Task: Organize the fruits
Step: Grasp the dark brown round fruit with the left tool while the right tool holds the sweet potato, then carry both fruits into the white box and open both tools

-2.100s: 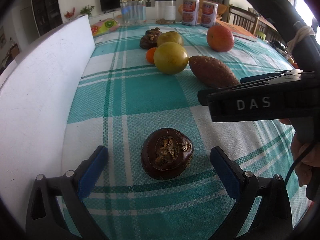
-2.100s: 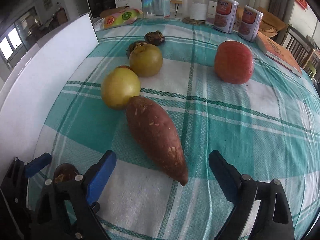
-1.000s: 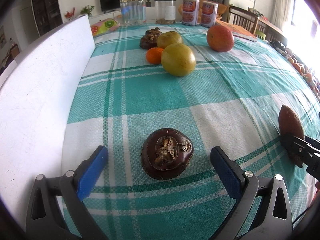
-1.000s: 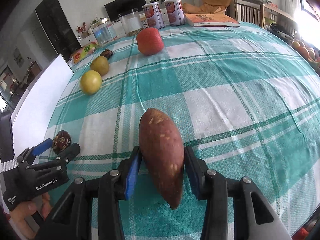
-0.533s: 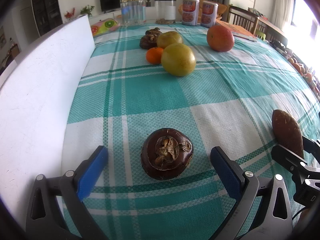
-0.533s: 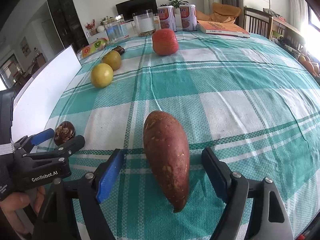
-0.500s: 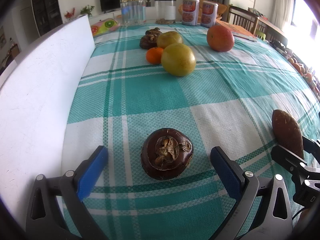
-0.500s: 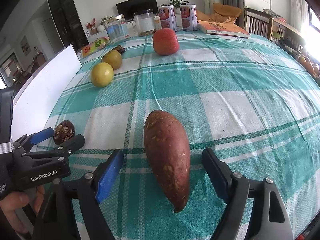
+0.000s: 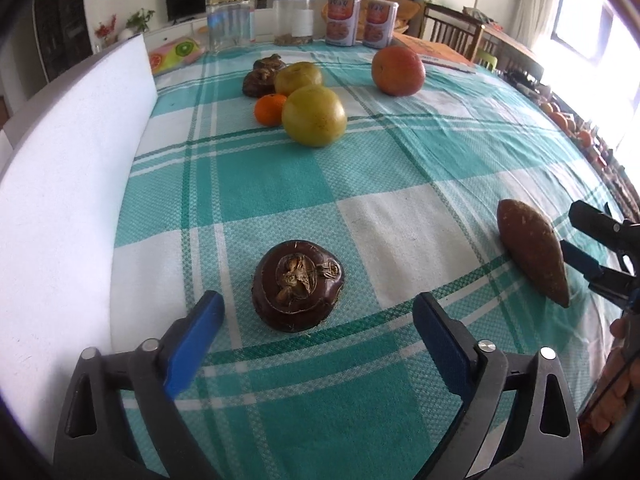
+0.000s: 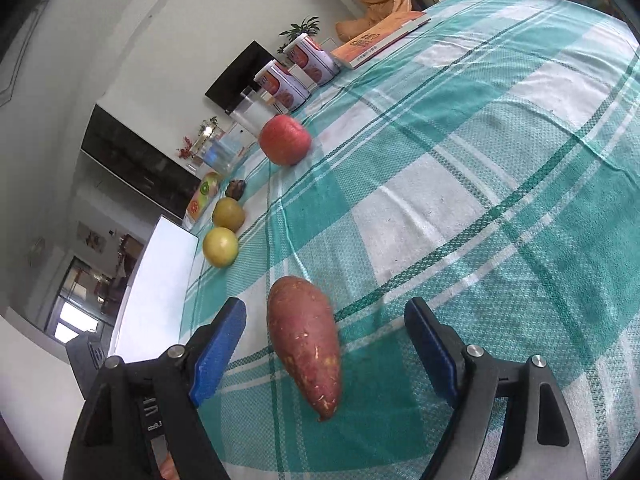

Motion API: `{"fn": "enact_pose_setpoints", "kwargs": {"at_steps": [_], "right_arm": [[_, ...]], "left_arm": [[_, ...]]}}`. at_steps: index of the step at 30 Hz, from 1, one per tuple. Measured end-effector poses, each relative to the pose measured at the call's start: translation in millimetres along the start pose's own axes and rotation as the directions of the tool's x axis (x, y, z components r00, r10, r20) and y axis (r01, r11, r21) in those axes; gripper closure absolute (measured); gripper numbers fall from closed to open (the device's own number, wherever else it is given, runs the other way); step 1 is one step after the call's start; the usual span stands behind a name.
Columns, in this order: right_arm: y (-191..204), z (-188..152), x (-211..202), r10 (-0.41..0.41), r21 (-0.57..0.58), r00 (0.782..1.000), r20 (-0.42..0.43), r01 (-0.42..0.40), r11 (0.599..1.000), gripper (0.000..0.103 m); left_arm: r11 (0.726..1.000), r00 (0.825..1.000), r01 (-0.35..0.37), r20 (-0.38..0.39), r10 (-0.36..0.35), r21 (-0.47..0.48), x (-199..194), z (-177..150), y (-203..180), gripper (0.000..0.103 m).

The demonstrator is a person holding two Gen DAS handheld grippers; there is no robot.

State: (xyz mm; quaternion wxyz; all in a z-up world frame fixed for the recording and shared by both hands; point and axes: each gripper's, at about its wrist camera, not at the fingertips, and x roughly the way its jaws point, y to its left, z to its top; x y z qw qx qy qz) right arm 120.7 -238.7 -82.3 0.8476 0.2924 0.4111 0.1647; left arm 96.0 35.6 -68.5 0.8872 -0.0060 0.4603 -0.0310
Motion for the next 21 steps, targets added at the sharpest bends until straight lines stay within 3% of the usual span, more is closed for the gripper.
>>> {"fn": "enact_pose_setpoints", "kwargs": {"at_steps": [1, 3, 5, 9, 11, 12, 13, 15, 17, 19, 21], "right_arm": [[5, 0, 0, -0.005, -0.026, 1.0, 0.001, 0.005, 1.0, 0.022], [20, 0, 5, -0.052, -0.108, 0.998, -0.019, 0.05, 0.993, 0.022], [36, -2, 15, -0.134, -0.211, 0.989, -0.063, 0.118, 0.97, 0.022], [69, -6, 45, -0.304, -0.404, 0.942, -0.143, 0.225, 0.887, 0.026], [76, -6, 61, -0.406, -0.479, 0.893, -0.196, 0.274, 0.834, 0.047], [78, -6, 63, -0.444, -0.508, 0.875, -0.191, 0.299, 0.808, 0.05], [77, -5, 64, -0.468, -0.524, 0.863, -0.191, 0.314, 0.792, 0.061], [68, 1, 59, -0.438, -0.473, 0.87, -0.227, 0.295, 0.83, 0.061], [55, 7, 47, -0.368, -0.368, 0.894, -0.256, 0.263, 0.892, 0.061], [41, 10, 33, -0.222, -0.209, 0.931, -0.291, 0.165, 0.964, 0.061], [33, 10, 19, -0.064, -0.062, 0.953, -0.298, 0.048, 0.997, 0.061]], "left_arm": [[1.0, 1.0, -0.019, -0.014, 0.019, 0.017, 2, 1, -3, 0.031], [0.998, 0.999, -0.046, -0.008, 0.046, 0.035, 2, 2, -7, 0.036], [0.998, 0.998, -0.056, -0.006, 0.056, 0.024, 1, 4, -5, 0.057], [0.999, 0.999, -0.038, -0.019, 0.038, 0.002, -5, 2, -2, 0.058], [1.0, 1.0, -0.007, -0.021, 0.007, -0.017, -12, 0, -2, 0.058], [1.0, 1.0, 0.012, -0.017, -0.012, -0.025, -18, -1, -2, 0.058], [0.999, 0.999, 0.032, -0.01, -0.032, -0.031, -25, -1, -3, 0.058], [0.996, 0.997, 0.076, 0.008, -0.076, -0.042, -42, -2, -3, 0.058], [0.99, 0.991, 0.13, 0.029, -0.128, -0.063, -63, -3, 1, 0.058], [0.977, 0.981, 0.192, 0.046, -0.189, -0.093, -85, -4, 7, 0.058], [0.959, 0.967, 0.254, 0.063, -0.248, -0.125, -107, -5, 15, 0.058]]}}
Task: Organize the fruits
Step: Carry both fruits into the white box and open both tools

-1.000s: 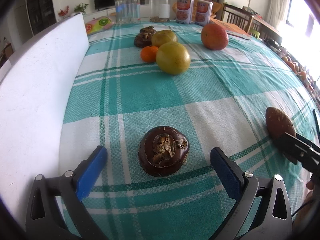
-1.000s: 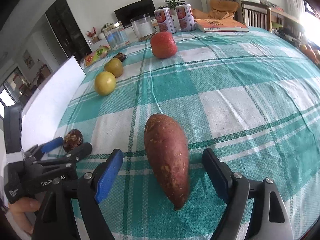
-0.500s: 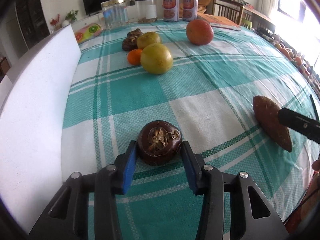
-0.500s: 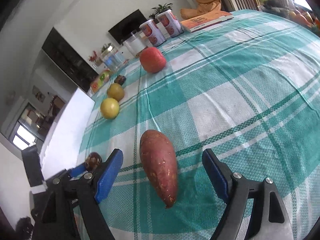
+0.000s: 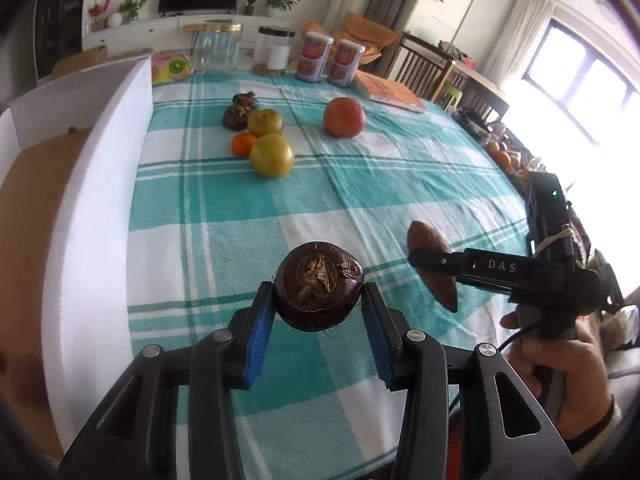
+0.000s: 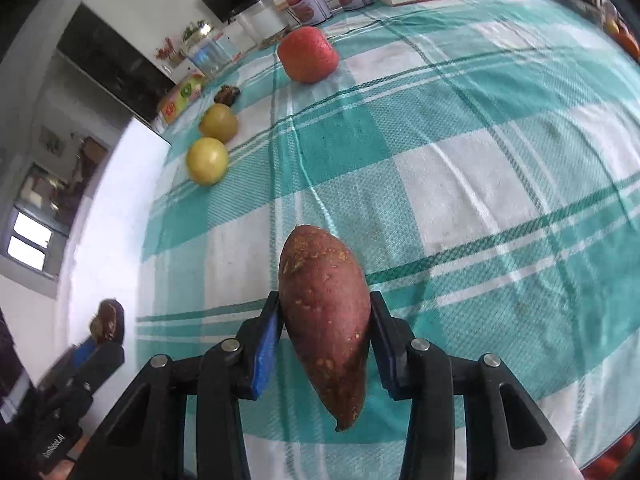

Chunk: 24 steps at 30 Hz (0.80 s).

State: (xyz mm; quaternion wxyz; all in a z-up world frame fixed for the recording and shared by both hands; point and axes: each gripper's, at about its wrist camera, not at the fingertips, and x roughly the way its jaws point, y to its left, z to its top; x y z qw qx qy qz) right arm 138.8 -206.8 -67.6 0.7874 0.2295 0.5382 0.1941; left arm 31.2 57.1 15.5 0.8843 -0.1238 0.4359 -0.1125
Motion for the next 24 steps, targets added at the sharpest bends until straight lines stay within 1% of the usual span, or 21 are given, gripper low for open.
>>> {"fn": "enact_pose_setpoints", "kwargs": {"at_steps": [1, 2, 4, 6, 8, 10, 11, 13, 15, 17, 20, 22, 23, 24], "right_arm": [[-1, -2, -6, 0.07, 0.038, 0.998, 0.008, -0.07, 0.997, 0.061], [1, -5, -11, 0.137, 0.068, 0.99, 0.016, -0.137, 0.988, 0.061], [13, -8, -20, 0.251, 0.098, 0.968, 0.029, -0.252, 0.963, 0.061], [39, -9, -27, 0.332, 0.082, 0.943, 0.034, -0.334, 0.939, 0.061], [75, -10, -32, 0.403, 0.041, 0.915, 0.024, -0.404, 0.914, 0.061], [121, -13, -29, 0.453, -0.019, 0.891, -0.007, -0.453, 0.891, 0.061], [143, -15, -27, 0.468, -0.052, 0.883, -0.029, -0.469, 0.882, 0.061], [186, -22, -16, 0.487, -0.111, 0.869, -0.087, -0.494, 0.862, 0.061], [224, -33, 2, 0.489, -0.159, 0.858, -0.155, -0.51, 0.845, 0.061], [257, -45, 26, 0.465, -0.206, 0.857, -0.221, -0.507, 0.837, 0.061], [290, -68, 62, 0.41, -0.269, 0.863, -0.296, -0.487, 0.831, 0.061], [304, -81, 83, 0.355, -0.315, 0.876, -0.325, -0.455, 0.833, 0.061], [308, -87, 90, 0.327, -0.34, 0.885, -0.333, -0.436, 0.833, 0.059], [312, -90, 95, 0.297, -0.367, 0.897, -0.327, -0.41, 0.835, 0.058]], "left_arm": [[1.0, 1.0, 0.026, 0.007, -0.026, -0.015, -12, 1, 1, 0.058], [0.998, 0.999, 0.048, 0.017, -0.047, -0.029, -24, 1, 3, 0.058], [0.995, 0.996, 0.08, 0.045, -0.078, -0.057, -50, 4, 9, 0.058], [0.991, 0.992, 0.101, 0.082, -0.094, -0.086, -76, 8, 19, 0.058], [0.99, 0.989, 0.088, 0.127, -0.074, -0.113, -101, 11, 36, 0.058], [0.988, 0.986, 0.035, 0.165, -0.011, -0.147, -122, 14, 57, 0.058], [0.986, 0.983, 0.003, 0.18, 0.028, -0.167, -130, 14, 69, 0.058], [0.973, 0.973, -0.08, 0.195, 0.123, -0.215, -141, 13, 97, 0.058], [0.946, 0.957, -0.177, 0.178, 0.229, -0.271, -143, 8, 127, 0.058], [0.914, 0.938, -0.257, 0.145, 0.314, -0.316, -143, 0, 154, 0.058], [0.859, 0.903, -0.369, 0.081, 0.421, -0.356, -136, -16, 185, 0.058], [0.826, 0.88, -0.427, 0.04, 0.473, -0.369, -128, -23, 197, 0.057], [0.812, 0.87, -0.449, 0.025, 0.493, -0.374, -125, -26, 202, 0.056], [0.799, 0.859, -0.468, 0.018, 0.512, -0.378, -124, -29, 205, 0.053]]}}
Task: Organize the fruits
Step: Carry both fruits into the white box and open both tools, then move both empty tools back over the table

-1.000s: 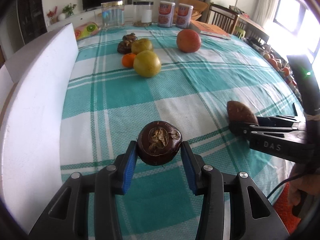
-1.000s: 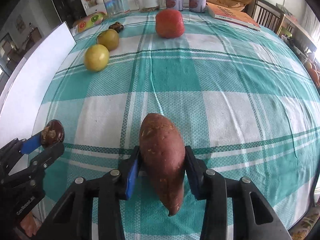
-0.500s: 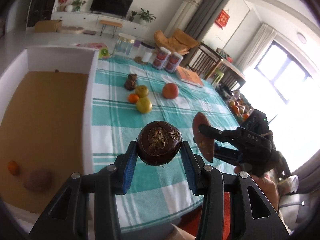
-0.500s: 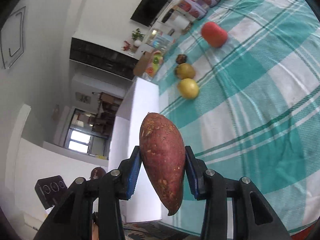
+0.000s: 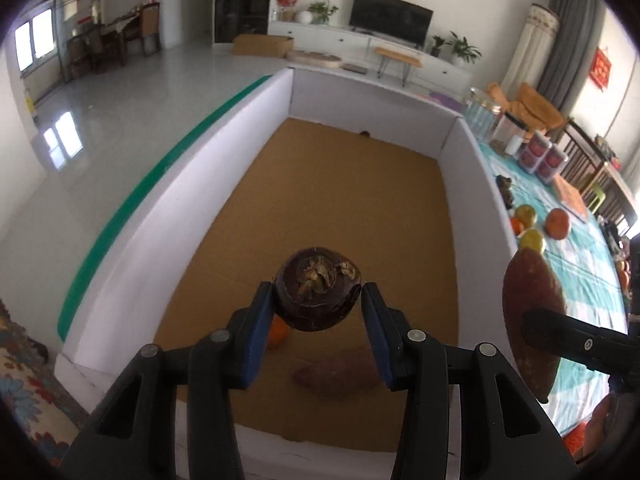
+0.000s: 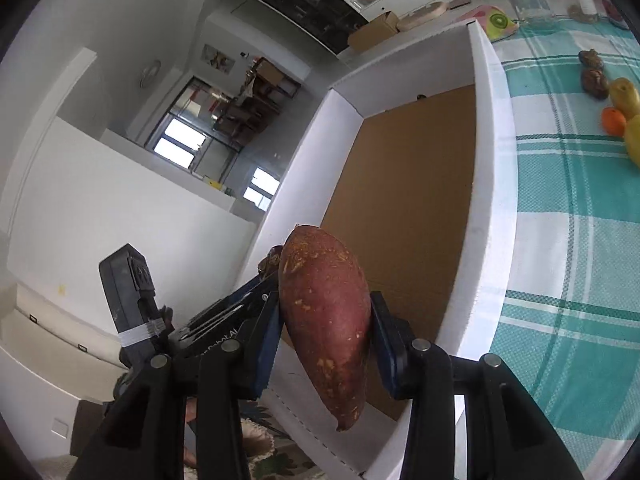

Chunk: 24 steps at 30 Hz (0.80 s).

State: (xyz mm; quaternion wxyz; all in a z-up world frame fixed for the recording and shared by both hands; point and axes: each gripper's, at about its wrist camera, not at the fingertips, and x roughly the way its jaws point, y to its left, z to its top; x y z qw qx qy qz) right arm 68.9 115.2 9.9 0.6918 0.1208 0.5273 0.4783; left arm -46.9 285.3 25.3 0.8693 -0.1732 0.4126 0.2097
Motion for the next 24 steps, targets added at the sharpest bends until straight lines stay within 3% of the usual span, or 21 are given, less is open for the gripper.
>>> {"fn": "enact_pose_setpoints", "kwargs": {"at_steps": [1, 2, 3, 5, 7, 9, 11, 13, 17, 19, 21, 22, 24], "right_arm": [[1, 0, 2, -0.034, -0.02, 0.999, 0.004, 0.034, 0.999, 0.058], [1, 0, 0, -0.046, -0.036, 0.999, 0.016, 0.046, 0.998, 0.051], [0, 1, -5, -0.055, -0.045, 0.998, 0.035, 0.056, 0.997, 0.045], [-7, 3, -28, -0.091, -0.056, 0.991, 0.1, 0.097, 0.994, 0.022], [-18, 5, -55, -0.152, -0.071, 0.972, 0.178, 0.166, 0.983, 0.02], [-32, 3, -85, -0.249, -0.067, 0.934, 0.255, 0.274, 0.959, 0.016], [-56, -5, -115, -0.373, -0.024, 0.869, 0.326, 0.403, 0.915, 0.008], [-89, -17, -140, -0.499, 0.054, 0.792, 0.352, 0.515, 0.855, 0.006], [-170, -44, -176, -0.749, 0.205, 0.585, 0.31, 0.729, 0.653, 0.006], [-210, -63, -189, -0.832, 0.268, 0.495, 0.251, 0.79, 0.552, 0.006], [-240, -79, -207, -0.871, 0.339, 0.444, 0.213, 0.802, 0.492, 0.006], [-253, -86, -219, -0.877, 0.396, 0.436, 0.202, 0.783, 0.48, 0.006], [-258, -92, -235, -0.862, 0.462, 0.454, 0.227, 0.729, 0.505, 0.006]], "left_arm": [[1.0, 1.0, -0.017, 0.001, 0.017, 0.0, 3, -1, 0, 0.039], [1.0, 1.0, -0.028, 0.007, 0.028, -0.003, 4, -2, -1, 0.025], [1.0, 0.999, -0.027, 0.023, 0.028, -0.008, 2, -2, -3, 0.021], [1.0, 0.998, -0.009, 0.059, 0.009, -0.002, -2, -1, -12, 0.017], [0.999, 0.996, 0.022, 0.083, -0.024, 0.025, -8, 1, -27, 0.017], [0.995, 0.992, 0.071, 0.104, -0.077, 0.063, -15, 2, -51, 0.016], [0.984, 0.982, 0.139, 0.113, -0.151, 0.112, -24, -1, -81, 0.014], [0.959, 0.965, 0.221, 0.104, -0.241, 0.176, -35, -7, -114, 0.012], [0.868, 0.919, 0.366, 0.016, -0.393, 0.335, -45, -32, -190, 0.009], [0.814, 0.896, 0.428, -0.063, -0.44, 0.393, -41, -47, -227, 0.009], [0.774, 0.882, 0.456, -0.109, -0.458, 0.44, -28, -61, -258, 0.009], [0.767, 0.887, 0.446, -0.113, -0.447, 0.462, -20, -68, -272, 0.009], [0.768, 0.908, 0.402, -0.11, -0.404, 0.499, 7, -78, -294, 0.009]]}}
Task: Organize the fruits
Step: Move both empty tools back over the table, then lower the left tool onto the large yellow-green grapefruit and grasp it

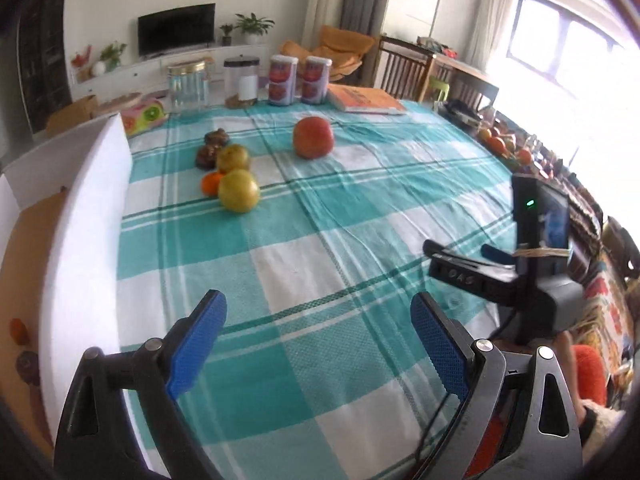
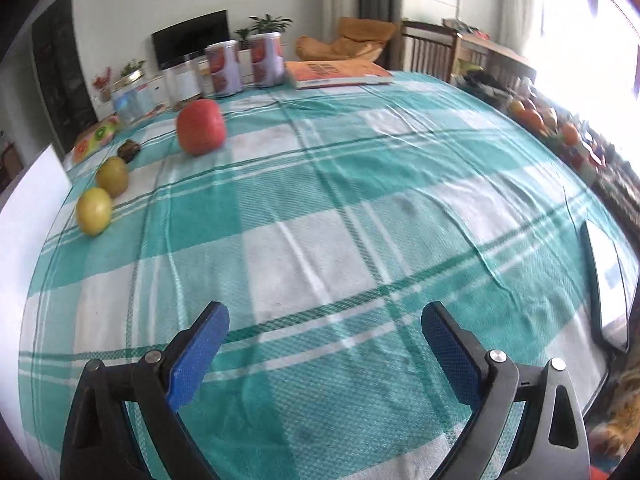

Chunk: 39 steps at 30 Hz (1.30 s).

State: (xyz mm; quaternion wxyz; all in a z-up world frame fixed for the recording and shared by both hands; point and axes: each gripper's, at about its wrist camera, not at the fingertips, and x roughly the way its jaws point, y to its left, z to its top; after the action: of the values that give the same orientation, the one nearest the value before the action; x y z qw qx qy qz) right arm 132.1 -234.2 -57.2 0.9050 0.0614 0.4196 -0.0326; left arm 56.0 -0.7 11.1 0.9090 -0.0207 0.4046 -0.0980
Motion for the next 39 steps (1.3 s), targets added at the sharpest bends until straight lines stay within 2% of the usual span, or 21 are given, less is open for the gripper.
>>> {"fn": "enact_pose_setpoints", "kwargs": {"at_steps": [2, 6, 11, 20, 25, 39], "right_arm": [[-1, 0, -3, -0.022, 0.0, 0.999, 0.04, 0.023, 1.0, 0.005], [3, -1, 12, -0.028, -0.005, 1.0, -0.015, 0.028, 1.0, 0.005], [-5, -5, 23, -0.047, 0.04, 0.997, -0.054, 0.05, 0.998, 0.005], [2, -7, 31, -0.093, -0.004, 0.992, -0.08, 0.093, 0.996, 0.0], [7, -8, 33, -0.118, -0.028, 0.989, -0.087, 0.116, 0.993, 0.0], [7, -8, 33, -0.119, -0.028, 0.989, -0.087, 0.117, 0.993, 0.0]], "left_arm": [[0.998, 0.998, -0.065, -0.023, 0.065, 0.021, 28, -4, -4, 0.009], [0.984, 0.983, -0.171, -0.062, 0.173, 0.042, 70, -4, 6, 0.009], [0.977, 0.975, -0.213, -0.059, 0.214, 0.026, 89, -2, 25, 0.009], [0.984, 0.982, -0.172, -0.084, 0.168, -0.047, 97, -6, 40, 0.005], [0.983, 0.981, -0.178, -0.09, 0.174, -0.037, 99, -6, 38, 0.004], [0.983, 0.98, -0.18, -0.091, 0.176, -0.037, 99, -6, 38, 0.003]]}}
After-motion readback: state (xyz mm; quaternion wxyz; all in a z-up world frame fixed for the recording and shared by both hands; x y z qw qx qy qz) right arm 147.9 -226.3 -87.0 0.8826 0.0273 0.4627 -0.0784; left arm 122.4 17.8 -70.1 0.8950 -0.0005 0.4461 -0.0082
